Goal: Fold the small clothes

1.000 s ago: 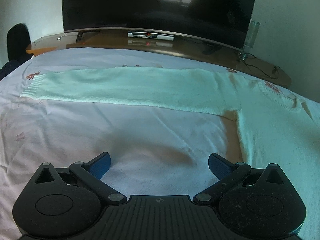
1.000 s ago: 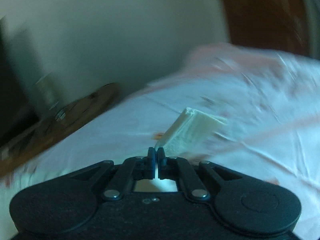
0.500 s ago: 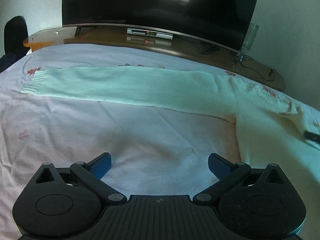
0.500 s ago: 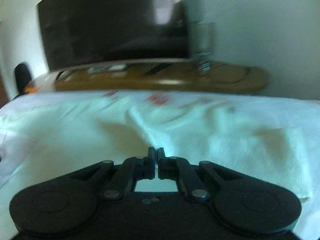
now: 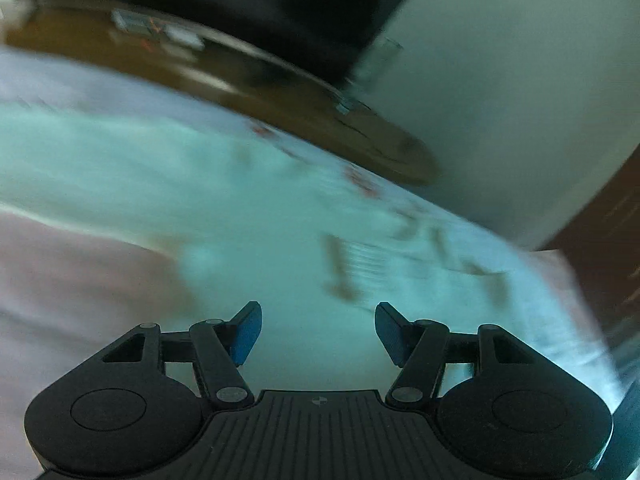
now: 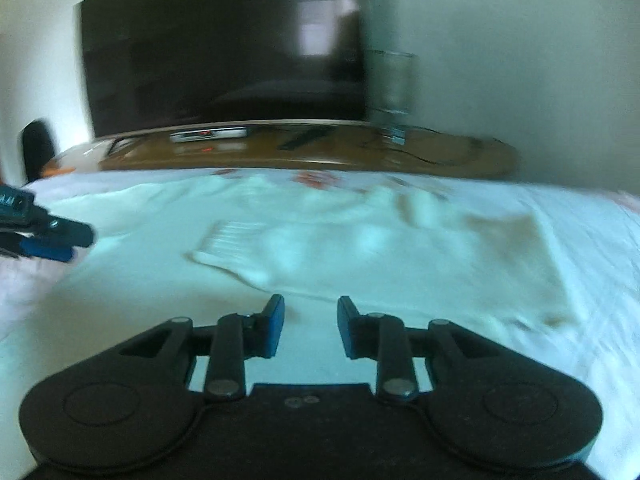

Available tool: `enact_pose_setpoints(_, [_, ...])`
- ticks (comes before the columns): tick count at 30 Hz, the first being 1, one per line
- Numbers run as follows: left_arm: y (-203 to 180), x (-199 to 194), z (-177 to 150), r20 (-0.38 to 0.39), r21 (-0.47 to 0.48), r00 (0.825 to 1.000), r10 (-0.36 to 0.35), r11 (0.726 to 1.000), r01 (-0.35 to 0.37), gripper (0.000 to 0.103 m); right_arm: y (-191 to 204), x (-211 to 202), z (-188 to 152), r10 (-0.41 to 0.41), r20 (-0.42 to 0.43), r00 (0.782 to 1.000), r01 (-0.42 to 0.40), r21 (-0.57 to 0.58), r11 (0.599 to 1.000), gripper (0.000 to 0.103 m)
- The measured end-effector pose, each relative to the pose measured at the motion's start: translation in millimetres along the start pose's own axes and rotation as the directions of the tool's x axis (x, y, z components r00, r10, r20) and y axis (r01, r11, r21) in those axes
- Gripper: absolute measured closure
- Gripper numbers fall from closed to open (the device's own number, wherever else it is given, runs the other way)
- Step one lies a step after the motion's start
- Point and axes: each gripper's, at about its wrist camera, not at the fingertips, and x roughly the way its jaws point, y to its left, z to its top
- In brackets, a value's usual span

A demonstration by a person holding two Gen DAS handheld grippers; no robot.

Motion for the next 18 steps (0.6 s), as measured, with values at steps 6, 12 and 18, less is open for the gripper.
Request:
enact_pose_setpoints(6, [-30.1,69.6,-3.9,-0.087,-0.116,0.994,-0.065,0.992,0.054,0.051,-50.9,-30.9,-16.7,-0.082,-0.02,0.996,0.084,0.165,0.983,0.074])
enact_pose_setpoints(12, [-46.7,88.7,-0.5,-0.063,-0.056,0.998,0.03,0.998,-0.033,0.083,-83.3,-49.0,-24.8,-0.144,-0.009,0.99,0.142,0.24,0.96,0.074])
enact_pose_setpoints(18, [-32.3,85.5,-1.9,-0.033,-0.039,0.999,0.027,0.999,-0.028,0.098,-121.0,-33.6,-20.3,-0.216,-0.031,0.976,0.211,0.383,0.899,0.074])
